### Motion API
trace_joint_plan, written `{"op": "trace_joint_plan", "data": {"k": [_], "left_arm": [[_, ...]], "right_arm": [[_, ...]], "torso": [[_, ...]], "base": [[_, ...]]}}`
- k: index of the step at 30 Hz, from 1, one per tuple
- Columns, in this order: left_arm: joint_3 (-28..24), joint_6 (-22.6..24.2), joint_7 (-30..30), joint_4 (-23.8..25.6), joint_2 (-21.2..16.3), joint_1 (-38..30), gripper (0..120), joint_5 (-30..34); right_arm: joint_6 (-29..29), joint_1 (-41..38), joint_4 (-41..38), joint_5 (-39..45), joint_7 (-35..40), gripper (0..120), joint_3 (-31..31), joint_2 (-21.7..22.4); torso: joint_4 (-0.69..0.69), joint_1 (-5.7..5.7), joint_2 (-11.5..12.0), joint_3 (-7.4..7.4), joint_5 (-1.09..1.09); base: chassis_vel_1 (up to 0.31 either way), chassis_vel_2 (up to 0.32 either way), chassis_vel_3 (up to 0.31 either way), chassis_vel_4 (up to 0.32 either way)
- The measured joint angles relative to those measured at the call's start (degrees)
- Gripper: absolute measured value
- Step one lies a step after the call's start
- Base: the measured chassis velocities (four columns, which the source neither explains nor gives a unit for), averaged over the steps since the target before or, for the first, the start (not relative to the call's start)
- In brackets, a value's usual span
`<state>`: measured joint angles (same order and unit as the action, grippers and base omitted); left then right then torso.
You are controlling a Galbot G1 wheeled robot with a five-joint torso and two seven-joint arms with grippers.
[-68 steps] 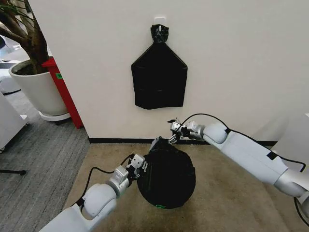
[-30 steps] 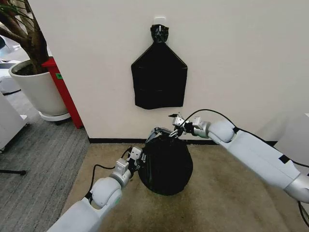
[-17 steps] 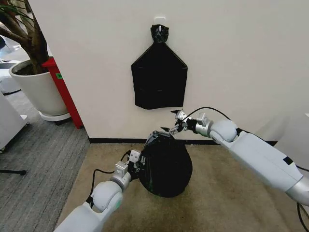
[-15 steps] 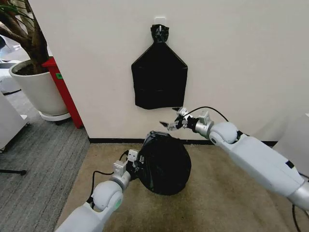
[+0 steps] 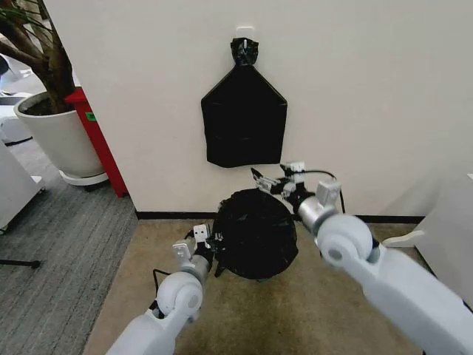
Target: Place the garbage bag over the trash bin.
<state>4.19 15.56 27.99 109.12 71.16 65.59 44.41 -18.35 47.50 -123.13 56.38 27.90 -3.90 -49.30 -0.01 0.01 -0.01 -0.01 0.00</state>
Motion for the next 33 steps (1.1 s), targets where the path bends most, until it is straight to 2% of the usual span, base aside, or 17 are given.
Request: {"op": "trace_joint_plan", "data": {"k": [2, 3, 7, 9, 10, 15, 17, 20, 30, 33], "left_arm": [[0.2, -0.4, 1.9, -0.2, 1.2, 0.0, 0, -2.1], [0.2, -0.4, 1.9, -0.2, 1.2, 0.0, 0, -2.1], [-0.2, -1.8, 3.0, -0.5, 2.1, 0.6, 0, -7.2], [-0.6, -2.5, 3.0, -0.7, 2.1, 1.0, 0, -9.8], [-0.6, -2.5, 3.0, -0.7, 2.1, 1.0, 0, -9.8], [-1.7, -4.8, 2.4, -1.5, 2.3, 2.1, 0, -17.4], [-2.0, -5.1, 2.4, -1.5, 2.4, 2.3, 0, -18.2], [-3.0, -6.9, 1.7, -1.8, 2.9, 2.9, 0, -22.4], [-5.1, -7.6, 1.3, -2.1, 3.5, 3.0, 0, -24.8], [-5.7, -8.0, 1.0, -1.2, 3.8, 3.4, 0, -25.7]], "right_arm": [[-1.6, 4.3, -3.1, 0.2, 1.5, 63, 0.0, -0.4], [-1.6, 4.3, -3.1, 0.2, 1.5, 63, 0.0, -0.4], [-5.5, 8.7, -6.1, 1.8, 5.9, 47, -1.5, -2.5], [-7.0, 8.9, -6.2, 4.0, 9.0, 38, -2.1, -3.6], [-7.0, 8.9, -6.2, 4.0, 9.0, 38, -2.1, -3.6], [-8.6, 6.7, -3.0, 8.3, 14.9, 15, -3.2, -6.4], [-8.6, 6.2, -2.4, 8.4, 15.1, 14, -3.4, -6.7], [-8.6, 4.4, 1.1, 8.5, 15.6, 1, -4.3, -8.4], [-8.2, 1.0, 10.7, 6.8, 15.7, 0, -5.7, -12.5], [-7.8, -0.4, 15.7, 5.5, 15.5, 0, -5.9, -14.7]], "torso": [[0.00, 0.00, 0.0, 0.00, 0.00], [0.00, 0.00, 0.0, 0.00, 0.00], [0.01, 0.00, 0.0, 0.00, 0.00], [0.01, 0.00, 0.0, 0.00, -0.01], [0.01, 0.00, 0.0, 0.00, -0.01], [0.02, 0.00, 0.0, 0.01, 0.00], [0.02, 0.00, 0.0, 0.00, -0.01], [0.02, 0.00, 0.0, 0.00, 0.00], [0.02, 0.00, 0.0, 0.01, -0.01], [0.01, 0.00, 0.0, 0.01, -0.01]], "base": [[0.000, 0.000, 0.000, 0.000], [0.000, 0.000, 0.000, 0.000], [0.000, 0.000, 0.000, 0.000], [0.000, 0.000, 0.000, 0.000], [0.000, 0.000, 0.000, 0.000], [0.000, 0.000, 0.000, 0.000], [0.000, 0.000, 0.000, 0.000], [0.000, 0.000, 0.000, 0.000], [0.000, 0.000, 0.000, 0.000], [0.000, 0.000, 0.000, 0.000]]}}
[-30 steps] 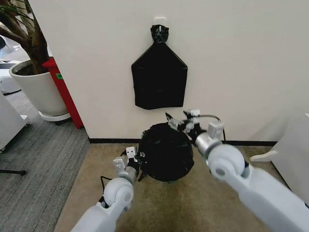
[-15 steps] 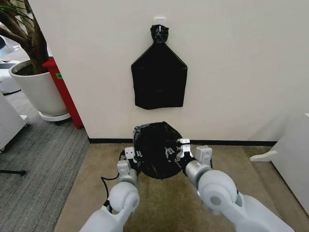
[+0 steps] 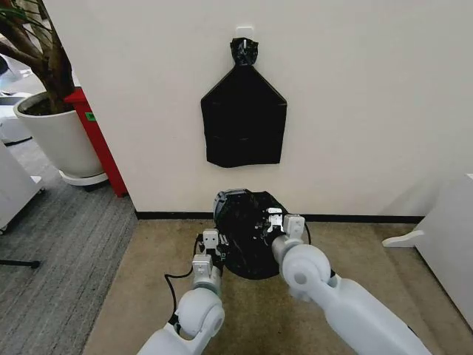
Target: Place the garbage bag over the trash bin.
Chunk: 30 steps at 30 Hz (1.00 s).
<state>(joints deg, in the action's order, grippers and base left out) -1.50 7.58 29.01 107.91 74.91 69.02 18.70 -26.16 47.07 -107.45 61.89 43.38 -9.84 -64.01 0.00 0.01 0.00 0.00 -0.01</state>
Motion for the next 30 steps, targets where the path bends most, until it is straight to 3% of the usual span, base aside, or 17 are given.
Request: {"op": "trace_joint_plan", "data": {"k": [11, 22, 26, 30], "left_arm": [[-0.6, -0.7, -0.5, 3.2, 0.1, 2.2, 0, -0.4], [-0.3, -1.0, -0.5, 4.5, 0.5, 3.2, 0, 0.0], [0.1, -1.2, -0.6, 4.4, 0.2, 3.6, 0, 0.0], [0.4, -1.6, -0.8, 4.3, 0.3, 3.7, 0, 0.0]], "right_arm": [[2.2, -4.3, 13.6, -5.0, -1.2, 0, -1.6, -5.7], [4.0, -5.8, 21.2, -9.3, -3.7, 0, -2.5, -9.2], [4.4, -7.1, 22.5, -10.3, -4.3, 0, -2.3, -8.8], [4.9, -6.3, 22.4, -12.0, -5.9, 0, -1.5, -5.7]], "torso": [[0.01, 0.00, 0.0, 0.00, 0.00], [0.01, 0.00, 0.0, 0.00, 0.01], [0.01, 0.00, 0.0, 0.00, 0.02], [0.00, -0.01, 0.0, 0.00, 0.01]], "base": [[0.000, 0.000, 0.000, 0.000], [0.000, 0.000, 0.000, 0.000], [0.000, 0.000, 0.000, 0.000], [0.000, 0.000, 0.000, 0.000]]}}
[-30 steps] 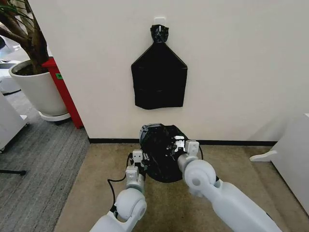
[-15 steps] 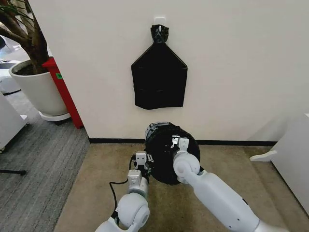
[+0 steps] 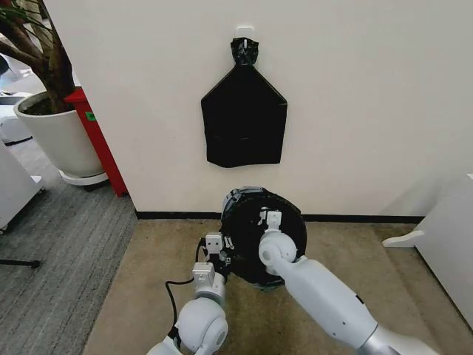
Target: Place the garbage bag over the trash bin.
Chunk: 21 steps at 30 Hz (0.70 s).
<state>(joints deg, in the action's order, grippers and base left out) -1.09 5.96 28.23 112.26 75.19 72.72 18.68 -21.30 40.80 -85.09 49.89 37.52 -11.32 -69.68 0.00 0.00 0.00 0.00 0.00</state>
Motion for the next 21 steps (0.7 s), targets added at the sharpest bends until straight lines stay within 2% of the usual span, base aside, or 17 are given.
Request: {"op": "trace_joint_plan", "data": {"k": [5, 11, 16, 21], "left_arm": [[0.3, 0.0, 0.0, -0.7, 0.7, -1.0, 0, 0.1], [0.6, 0.1, 0.4, -0.9, 1.1, -1.7, 0, 0.2], [0.6, 0.1, 0.5, -1.0, 1.2, -0.8, 0, -0.2], [0.2, -0.1, 0.3, -1.0, 0.9, 0.1, 0, -0.8]], "right_arm": [[0.1, 4.1, -2.4, -0.8, -0.7, 0, 0.2, 1.9], [0.0, 6.3, -3.7, -2.0, -0.7, 0, -1.7, 0.1], [0.1, 1.5, -1.1, -2.6, -0.6, 0, -3.5, -4.4], [0.4, -0.5, -0.2, -2.6, -0.6, 0, -2.5, -4.1]], "torso": [[-0.02, 0.00, 0.0, 0.00, 0.00], [-0.01, 0.00, 0.0, 0.00, 0.00], [0.02, 0.00, 0.0, 0.00, 0.00], [0.02, 0.00, 0.0, 0.00, 0.00]], "base": [[0.000, 0.000, 0.000, 0.000], [0.000, 0.000, 0.000, 0.000], [0.000, 0.000, 0.000, 0.000], [0.000, 0.000, 0.000, 0.000]]}}
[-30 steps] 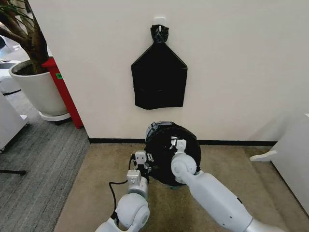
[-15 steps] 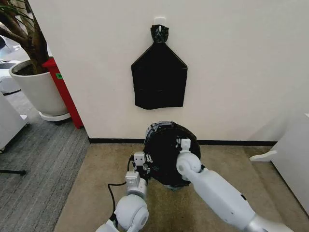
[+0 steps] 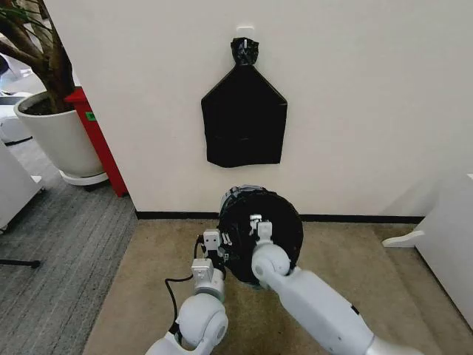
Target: Place the garbage bag over the trash bin.
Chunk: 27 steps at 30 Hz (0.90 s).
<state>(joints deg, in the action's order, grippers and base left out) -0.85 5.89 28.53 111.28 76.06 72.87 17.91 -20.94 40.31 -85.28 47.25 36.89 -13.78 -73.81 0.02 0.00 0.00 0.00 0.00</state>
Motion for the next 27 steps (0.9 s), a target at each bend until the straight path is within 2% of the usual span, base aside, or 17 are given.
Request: {"op": "trace_joint_plan", "data": {"k": [7, 10, 16, 21, 27], "left_arm": [[-0.2, -0.6, -0.2, -0.5, 0.0, -0.1, 0, -0.3], [0.1, -0.6, -0.2, -0.7, 0.3, -0.8, 0, -0.2], [0.4, -0.6, -0.1, -1.3, 0.6, -1.6, 0, 0.2], [0.2, -0.6, -0.1, -1.7, 0.8, -1.1, 0, -0.1], [0.2, -0.8, -0.1, -1.7, 0.4, -0.8, 0, -0.1]], "right_arm": [[0.8, 3.8, -1.7, -1.7, -1.2, 0, 1.5, 4.4], [0.8, 5.5, -2.6, -2.3, -1.3, 0, 1.0, 4.7], [0.8, 6.4, -2.5, -4.0, -1.4, 0, -1.7, 0.9], [0.8, 1.8, 0.6, -4.4, -1.5, 0, -2.9, -3.4], [1.2, -0.3, 1.4, -4.2, -2.0, 0, -1.4, -0.6]], "torso": [[-0.04, 0.00, 0.0, 0.00, 0.01], [-0.05, 0.00, 0.0, 0.00, 0.00], [-0.03, 0.00, 0.0, 0.00, 0.00], [0.00, 0.00, 0.0, 0.00, 0.00], [-0.02, 0.00, 0.0, 0.00, 0.00]], "base": [[0.000, 0.000, 0.000, 0.000], [0.000, 0.000, 0.000, 0.000], [0.000, 0.000, 0.000, 0.000], [0.000, 0.000, 0.000, 0.000], [0.000, 0.000, 0.000, 0.000]]}}
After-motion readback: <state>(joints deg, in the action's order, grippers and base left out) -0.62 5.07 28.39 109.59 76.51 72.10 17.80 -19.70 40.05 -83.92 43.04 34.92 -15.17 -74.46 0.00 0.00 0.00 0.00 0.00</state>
